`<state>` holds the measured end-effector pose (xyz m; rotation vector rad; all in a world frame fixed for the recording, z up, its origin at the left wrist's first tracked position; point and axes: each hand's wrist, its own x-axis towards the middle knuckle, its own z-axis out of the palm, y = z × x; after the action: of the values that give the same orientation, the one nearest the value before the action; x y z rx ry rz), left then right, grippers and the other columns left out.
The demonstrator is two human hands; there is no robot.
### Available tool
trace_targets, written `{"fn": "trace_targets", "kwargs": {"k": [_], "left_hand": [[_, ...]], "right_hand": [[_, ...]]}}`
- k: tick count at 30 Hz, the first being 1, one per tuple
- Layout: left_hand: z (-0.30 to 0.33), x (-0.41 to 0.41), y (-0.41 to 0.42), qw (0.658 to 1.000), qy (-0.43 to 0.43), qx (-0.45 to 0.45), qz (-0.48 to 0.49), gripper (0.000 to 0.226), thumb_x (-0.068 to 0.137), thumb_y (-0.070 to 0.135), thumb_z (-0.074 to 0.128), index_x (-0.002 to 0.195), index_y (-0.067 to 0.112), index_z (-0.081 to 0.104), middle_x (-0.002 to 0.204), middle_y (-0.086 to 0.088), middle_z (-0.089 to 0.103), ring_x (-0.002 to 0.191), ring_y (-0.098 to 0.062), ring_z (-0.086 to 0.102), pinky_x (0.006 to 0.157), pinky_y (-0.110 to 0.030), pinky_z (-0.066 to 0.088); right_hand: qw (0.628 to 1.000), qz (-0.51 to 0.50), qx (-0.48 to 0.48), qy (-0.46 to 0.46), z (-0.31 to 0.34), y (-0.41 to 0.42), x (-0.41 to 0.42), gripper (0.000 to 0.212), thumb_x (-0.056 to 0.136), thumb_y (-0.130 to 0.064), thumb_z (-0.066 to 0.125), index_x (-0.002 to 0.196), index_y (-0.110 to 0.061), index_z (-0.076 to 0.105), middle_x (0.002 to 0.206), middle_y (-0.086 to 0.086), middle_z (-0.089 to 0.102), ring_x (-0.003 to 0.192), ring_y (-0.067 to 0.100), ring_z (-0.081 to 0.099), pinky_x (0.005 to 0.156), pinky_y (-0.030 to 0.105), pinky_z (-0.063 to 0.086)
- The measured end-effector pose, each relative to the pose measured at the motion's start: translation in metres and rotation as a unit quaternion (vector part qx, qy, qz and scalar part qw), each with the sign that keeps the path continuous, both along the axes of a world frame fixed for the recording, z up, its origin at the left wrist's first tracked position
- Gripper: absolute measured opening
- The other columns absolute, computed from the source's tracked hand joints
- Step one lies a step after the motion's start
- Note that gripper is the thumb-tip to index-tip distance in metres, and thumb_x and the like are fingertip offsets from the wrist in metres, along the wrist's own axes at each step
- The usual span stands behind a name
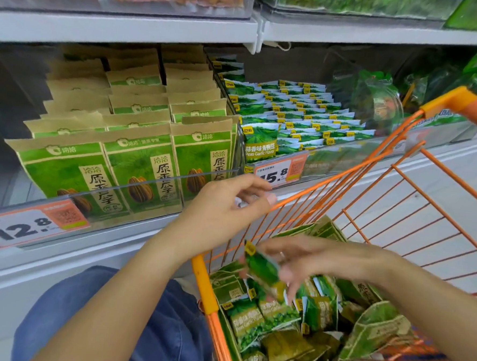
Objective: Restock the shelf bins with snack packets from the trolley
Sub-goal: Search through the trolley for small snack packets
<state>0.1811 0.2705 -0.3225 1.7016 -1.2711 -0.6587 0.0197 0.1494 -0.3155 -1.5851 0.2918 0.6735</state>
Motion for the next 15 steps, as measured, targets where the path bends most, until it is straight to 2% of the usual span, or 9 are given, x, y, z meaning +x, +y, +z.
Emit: {"fn": "trace_targets", "kwargs": {"k": [3, 5, 6, 9, 11, 13, 15], "left_hand": [[0.013, 0.0, 0.001, 0.987, 0.156, -0.049, -0.006, 0.033, 0.088, 0.047, 0.051, 0.106, 0.026, 0.068, 0.102, 0.011, 0.071, 0.098, -0.004, 0.065, 0.079, -0.02, 0.052], [0.019, -0.002, 0.003, 0.976, 0.21, -0.061, -0.008, 0.034, 0.091, 0.044, 0.05, 0.104, 0.019, 0.069, 0.096, 0.005, 0.072, 0.09, -0.009, 0.066, 0.074, -0.02, 0.051], [0.021, -0.004, 0.004, 0.972, 0.225, -0.068, -0.005, 0.033, 0.093, 0.043, 0.053, 0.1, 0.014, 0.069, 0.088, 0.003, 0.07, 0.082, -0.009, 0.065, 0.071, -0.019, 0.049], [0.02, -0.002, 0.004, 0.97, 0.227, -0.081, 0.022, 0.038, 0.087, 0.043, 0.062, 0.091, 0.006, 0.067, 0.079, -0.004, 0.069, 0.076, -0.012, 0.063, 0.07, -0.025, 0.048], [0.018, 0.0, 0.004, 0.97, 0.223, -0.083, 0.046, 0.036, 0.082, 0.039, 0.062, 0.095, 0.006, 0.068, 0.083, -0.007, 0.074, 0.079, -0.016, 0.066, 0.071, -0.028, 0.052], [0.018, 0.001, 0.004, 0.967, 0.222, -0.093, 0.081, 0.028, 0.077, 0.037, 0.061, 0.092, 0.015, 0.07, 0.079, -0.001, 0.075, 0.077, -0.012, 0.069, 0.067, -0.024, 0.055], [0.019, -0.001, 0.005, 0.965, 0.218, -0.105, 0.103, 0.022, 0.076, 0.038, 0.06, 0.085, 0.021, 0.072, 0.077, 0.001, 0.075, 0.075, -0.012, 0.071, 0.064, -0.023, 0.057]], "right_hand": [[0.962, -0.096, 0.244, -0.081, 0.018, -0.015, 0.004, 0.07, 0.074, -0.048, 0.07, 0.134, -0.015, 0.054, 0.124, 0.014, 0.062, 0.1, 0.032, 0.065, 0.08, 0.037, 0.056], [0.935, -0.132, 0.309, -0.11, 0.025, -0.017, 0.012, 0.059, 0.081, -0.043, 0.062, 0.133, -0.016, 0.055, 0.122, 0.015, 0.061, 0.097, 0.033, 0.066, 0.078, 0.038, 0.056], [0.929, -0.158, 0.311, -0.12, 0.025, -0.016, 0.018, 0.055, 0.083, -0.042, 0.057, 0.133, -0.017, 0.055, 0.122, 0.016, 0.06, 0.093, 0.033, 0.066, 0.075, 0.037, 0.057], [0.925, -0.264, 0.236, -0.137, 0.023, -0.007, 0.031, 0.05, 0.087, -0.045, 0.044, 0.127, -0.018, 0.059, 0.119, 0.017, 0.06, 0.078, 0.029, 0.067, 0.067, 0.034, 0.057], [0.919, -0.312, 0.173, -0.168, 0.02, -0.002, 0.034, 0.046, 0.088, -0.048, 0.055, 0.121, -0.016, 0.061, 0.111, 0.015, 0.065, 0.074, 0.025, 0.066, 0.065, 0.032, 0.057], [0.912, -0.352, 0.08, -0.194, 0.015, 0.001, 0.032, 0.047, 0.076, -0.04, 0.076, 0.112, -0.013, 0.063, 0.102, 0.013, 0.069, 0.068, 0.019, 0.065, 0.061, 0.027, 0.055], [0.907, -0.37, -0.017, -0.201, 0.011, 0.003, 0.03, 0.047, 0.072, -0.028, 0.075, 0.112, -0.01, 0.059, 0.098, 0.013, 0.07, 0.062, 0.015, 0.063, 0.056, 0.024, 0.05]]}}
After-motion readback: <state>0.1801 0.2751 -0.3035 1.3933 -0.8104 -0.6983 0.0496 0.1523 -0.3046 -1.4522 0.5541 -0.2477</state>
